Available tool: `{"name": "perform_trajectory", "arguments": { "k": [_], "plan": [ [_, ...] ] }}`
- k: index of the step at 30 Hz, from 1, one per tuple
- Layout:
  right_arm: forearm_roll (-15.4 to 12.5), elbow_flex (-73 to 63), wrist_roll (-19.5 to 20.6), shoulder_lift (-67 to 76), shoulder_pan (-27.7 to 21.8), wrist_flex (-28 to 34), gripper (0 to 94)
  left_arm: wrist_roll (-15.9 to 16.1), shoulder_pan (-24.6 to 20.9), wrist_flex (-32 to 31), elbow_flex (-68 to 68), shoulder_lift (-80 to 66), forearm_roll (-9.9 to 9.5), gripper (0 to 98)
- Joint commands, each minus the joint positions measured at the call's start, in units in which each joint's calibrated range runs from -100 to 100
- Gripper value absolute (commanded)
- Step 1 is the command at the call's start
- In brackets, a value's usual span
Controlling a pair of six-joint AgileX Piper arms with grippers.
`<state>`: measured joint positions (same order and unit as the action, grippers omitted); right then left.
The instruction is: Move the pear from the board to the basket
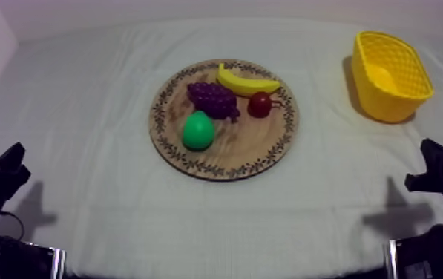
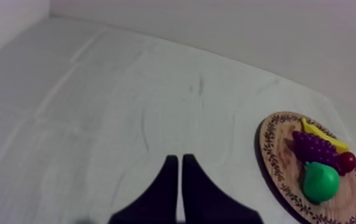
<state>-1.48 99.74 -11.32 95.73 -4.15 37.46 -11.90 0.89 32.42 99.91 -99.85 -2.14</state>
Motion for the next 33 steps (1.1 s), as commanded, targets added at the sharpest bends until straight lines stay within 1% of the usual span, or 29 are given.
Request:
{"name": "perform_trajectory", "arguments": {
  "k": [1,9,12,14,18,21,23,26,33],
  "plan": [
    [0.0,0.0,0.0,0.0,0.0,0.0,0.4,0.0,0.0,0.0,0.0,0.0,-0.03,0.1],
    [0.0,0.0,-0.1,0.0,0.2,-0.1,0.4,0.0,0.0,0.0,0.0,0.0,-0.03,0.1],
    [1.2,-1.2,-1.1,-0.3,1.5,3.9,0.4,0.0,0.0,0.0,0.0,0.0,-0.03,0.1],
    [2.1,-2.0,-1.5,-1.8,2.9,5.2,0.4,0.0,0.0,0.0,0.0,0.0,-0.03,0.1],
    [6.7,-3.0,2.6,-8.2,6.1,4.4,0.4,0.0,0.0,0.0,0.0,0.0,-0.03,0.1],
    [10.7,-4.9,8.2,-13.5,8.9,4.2,0.4,0.0,0.0,0.0,0.0,0.0,-0.03,0.1],
    [11.7,-7.5,9.8,-17.1,10.2,5.3,0.4,0.0,0.0,0.0,0.0,0.0,-0.03,0.1],
    [11.7,-14.2,10.4,-22.8,12.1,9.7,0.4,0.0,0.0,0.0,0.0,0.0,-0.03,0.1],
    [10.1,-36.2,11.4,-36.9,15.4,25.5,0.4,0.0,0.0,0.0,0.0,0.0,-0.03,0.1]
  ]
}}
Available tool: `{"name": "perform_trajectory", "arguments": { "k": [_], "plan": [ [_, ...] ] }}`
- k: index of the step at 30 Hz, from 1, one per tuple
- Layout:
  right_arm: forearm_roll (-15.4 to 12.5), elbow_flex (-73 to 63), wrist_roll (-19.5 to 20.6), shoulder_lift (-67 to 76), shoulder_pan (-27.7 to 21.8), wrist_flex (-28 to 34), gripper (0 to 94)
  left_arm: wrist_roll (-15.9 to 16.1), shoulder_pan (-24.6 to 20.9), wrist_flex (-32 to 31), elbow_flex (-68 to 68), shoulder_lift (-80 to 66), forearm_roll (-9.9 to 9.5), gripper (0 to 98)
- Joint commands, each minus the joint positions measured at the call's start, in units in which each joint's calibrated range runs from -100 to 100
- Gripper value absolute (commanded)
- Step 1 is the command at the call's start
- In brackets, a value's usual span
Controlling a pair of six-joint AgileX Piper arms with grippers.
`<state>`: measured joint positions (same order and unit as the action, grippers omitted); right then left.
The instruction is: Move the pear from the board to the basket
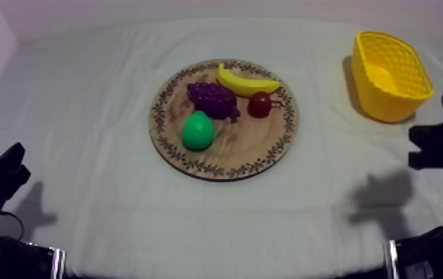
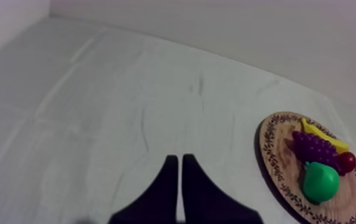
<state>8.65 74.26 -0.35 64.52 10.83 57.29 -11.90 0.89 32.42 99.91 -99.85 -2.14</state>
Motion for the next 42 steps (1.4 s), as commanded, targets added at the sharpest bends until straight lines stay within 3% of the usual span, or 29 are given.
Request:
{"name": "perform_trajectory", "arguments": {
  "k": [1,10,20,24,33,42],
  "plan": [
    [0.1,-13.7,1.1,-7.7,0.9,7.4,0.4,0.0,0.0,0.0,0.0,0.0,-0.03,0.1],
    [-0.4,-39.4,3.9,-24.8,4.1,22.0,0.4,0.0,0.0,0.0,0.0,0.0,-0.03,0.1],
    [-7.4,-61.1,6.9,-42.5,8.5,31.1,0.4,0.0,0.0,0.0,0.0,0.0,-0.03,0.1],
    [-8.5,-66.7,9.0,-48.9,11.4,34.8,0.4,0.0,0.0,0.0,0.0,0.0,-0.03,0.1],
    [-7.5,-75.1,17.7,-62.5,19.3,36.0,0.4,0.0,0.0,0.0,0.0,0.0,-0.03,0.1],
    [-6.7,-85.4,22.9,-76.6,26.6,36.3,0.4,0.0,0.0,0.0,0.0,0.0,-0.03,0.1]
  ]
}}
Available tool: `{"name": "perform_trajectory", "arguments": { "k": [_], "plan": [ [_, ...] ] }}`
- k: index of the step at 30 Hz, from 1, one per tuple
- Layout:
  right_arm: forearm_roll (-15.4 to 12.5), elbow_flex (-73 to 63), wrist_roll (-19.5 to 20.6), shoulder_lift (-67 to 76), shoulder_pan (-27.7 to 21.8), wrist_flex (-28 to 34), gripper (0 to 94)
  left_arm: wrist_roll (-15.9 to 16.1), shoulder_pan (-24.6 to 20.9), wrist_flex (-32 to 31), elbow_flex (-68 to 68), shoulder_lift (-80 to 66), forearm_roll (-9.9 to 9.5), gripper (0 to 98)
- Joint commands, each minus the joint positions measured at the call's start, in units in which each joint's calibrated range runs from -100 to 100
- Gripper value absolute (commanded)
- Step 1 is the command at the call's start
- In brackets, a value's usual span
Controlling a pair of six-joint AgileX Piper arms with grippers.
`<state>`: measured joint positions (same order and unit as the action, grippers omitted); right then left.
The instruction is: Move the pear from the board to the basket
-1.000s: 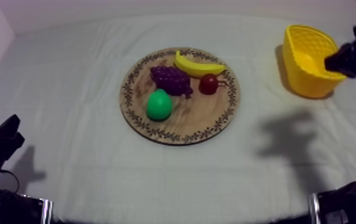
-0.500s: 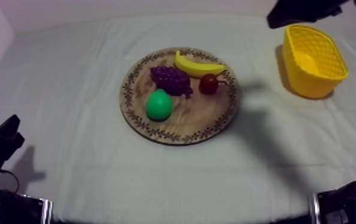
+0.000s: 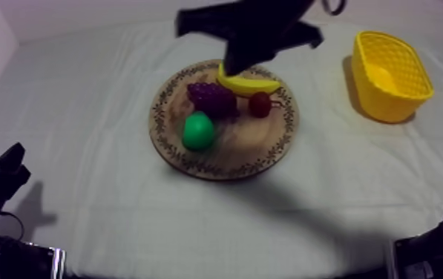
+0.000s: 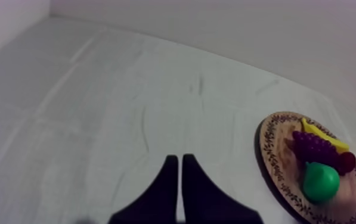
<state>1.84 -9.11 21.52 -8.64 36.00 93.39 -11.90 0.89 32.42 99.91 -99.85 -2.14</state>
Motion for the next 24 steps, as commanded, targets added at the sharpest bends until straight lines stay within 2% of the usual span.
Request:
{"name": "perform_trajectory", "arguments": {
  "k": [1,8,14,24],
  "plan": [
    [0.2,-3.1,1.5,-5.0,2.0,0.1,0.4,0.0,0.0,0.0,0.0,0.0,-0.03,0.1],
    [1.8,-12.5,2.8,-15.8,4.1,1.2,0.4,0.0,0.0,0.0,0.0,0.0,-0.03,0.1],
    [2.5,-19.4,1.6,-21.6,3.6,1.6,0.8,0.0,0.0,0.0,0.0,0.0,-0.03,0.1],
    [2.2,-24.0,-0.9,-26.0,1.4,2.8,21.4,0.0,0.0,0.0,0.0,0.0,-0.03,0.1]
  ]
}}
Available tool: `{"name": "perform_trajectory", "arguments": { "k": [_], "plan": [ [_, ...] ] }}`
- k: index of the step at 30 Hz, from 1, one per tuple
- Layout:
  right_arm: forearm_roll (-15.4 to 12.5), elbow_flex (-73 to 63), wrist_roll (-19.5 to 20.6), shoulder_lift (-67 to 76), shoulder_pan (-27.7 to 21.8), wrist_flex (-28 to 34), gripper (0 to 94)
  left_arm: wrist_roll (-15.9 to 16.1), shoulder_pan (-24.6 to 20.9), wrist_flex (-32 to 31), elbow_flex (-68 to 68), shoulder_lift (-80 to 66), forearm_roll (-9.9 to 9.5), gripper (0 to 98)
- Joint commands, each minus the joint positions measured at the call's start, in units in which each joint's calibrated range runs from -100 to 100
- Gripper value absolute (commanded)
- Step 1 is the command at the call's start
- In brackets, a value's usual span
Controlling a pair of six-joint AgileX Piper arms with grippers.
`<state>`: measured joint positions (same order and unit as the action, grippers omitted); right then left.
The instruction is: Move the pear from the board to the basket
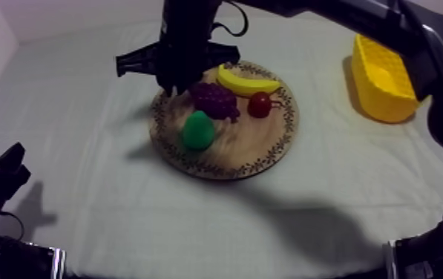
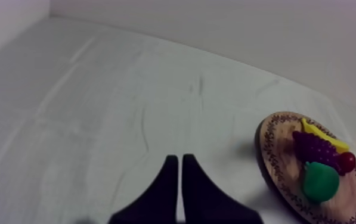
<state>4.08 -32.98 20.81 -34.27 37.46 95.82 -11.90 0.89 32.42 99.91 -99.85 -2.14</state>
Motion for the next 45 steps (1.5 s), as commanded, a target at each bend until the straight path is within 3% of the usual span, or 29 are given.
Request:
{"name": "perform_trajectory", "arguments": {
  "k": [1,7,15,45],
  "plan": [
    [0.0,-0.3,-0.3,-0.7,-0.3,0.7,23.9,0.0,0.0,0.0,0.0,0.0,-0.03,0.1],
    [0.5,-0.1,-1.1,-1.8,-1.1,1.7,38.7,0.0,0.0,0.0,0.0,0.0,-0.03,0.1],
    [-0.6,0.8,-1.4,-2.2,-2.1,2.0,49.0,0.0,0.0,0.0,0.0,0.0,-0.03,0.1],
    [-2.2,0.4,-0.5,-15.8,-2.6,0.3,59.1,0.0,0.0,0.0,0.0,0.0,-0.03,0.1]
  ]
}}
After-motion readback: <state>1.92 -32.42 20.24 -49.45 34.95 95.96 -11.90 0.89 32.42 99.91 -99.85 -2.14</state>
